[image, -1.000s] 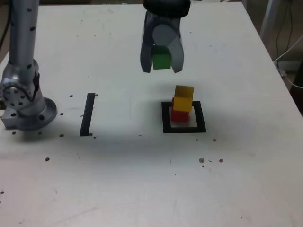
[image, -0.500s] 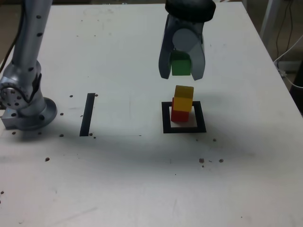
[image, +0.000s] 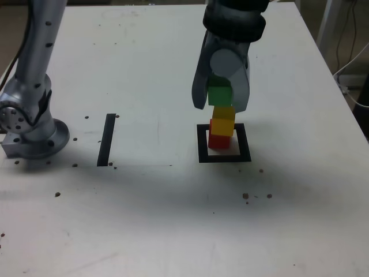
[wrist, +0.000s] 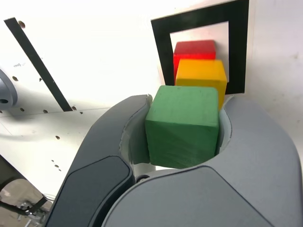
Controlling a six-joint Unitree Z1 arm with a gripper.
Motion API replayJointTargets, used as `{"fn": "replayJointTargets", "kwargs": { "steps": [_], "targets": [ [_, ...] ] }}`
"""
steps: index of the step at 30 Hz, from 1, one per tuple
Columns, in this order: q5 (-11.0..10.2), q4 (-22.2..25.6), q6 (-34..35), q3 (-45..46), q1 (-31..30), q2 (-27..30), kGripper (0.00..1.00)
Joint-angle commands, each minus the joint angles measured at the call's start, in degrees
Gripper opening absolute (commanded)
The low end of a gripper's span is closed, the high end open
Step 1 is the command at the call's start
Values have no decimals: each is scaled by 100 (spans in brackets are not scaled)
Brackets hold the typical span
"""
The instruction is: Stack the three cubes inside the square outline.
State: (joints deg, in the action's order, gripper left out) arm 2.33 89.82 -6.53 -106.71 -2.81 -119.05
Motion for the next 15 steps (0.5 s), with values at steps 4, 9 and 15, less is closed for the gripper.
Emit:
{"fn": "replayJointTargets", "kwargs": {
  "steps": [4,9,15],
  "targets": [
    [39,70,20,-6,-27,-75,28],
    [58,28,20,4,-27,-118,28],
    [66,-42,20,43,-27,-142,28]
  ]
}}
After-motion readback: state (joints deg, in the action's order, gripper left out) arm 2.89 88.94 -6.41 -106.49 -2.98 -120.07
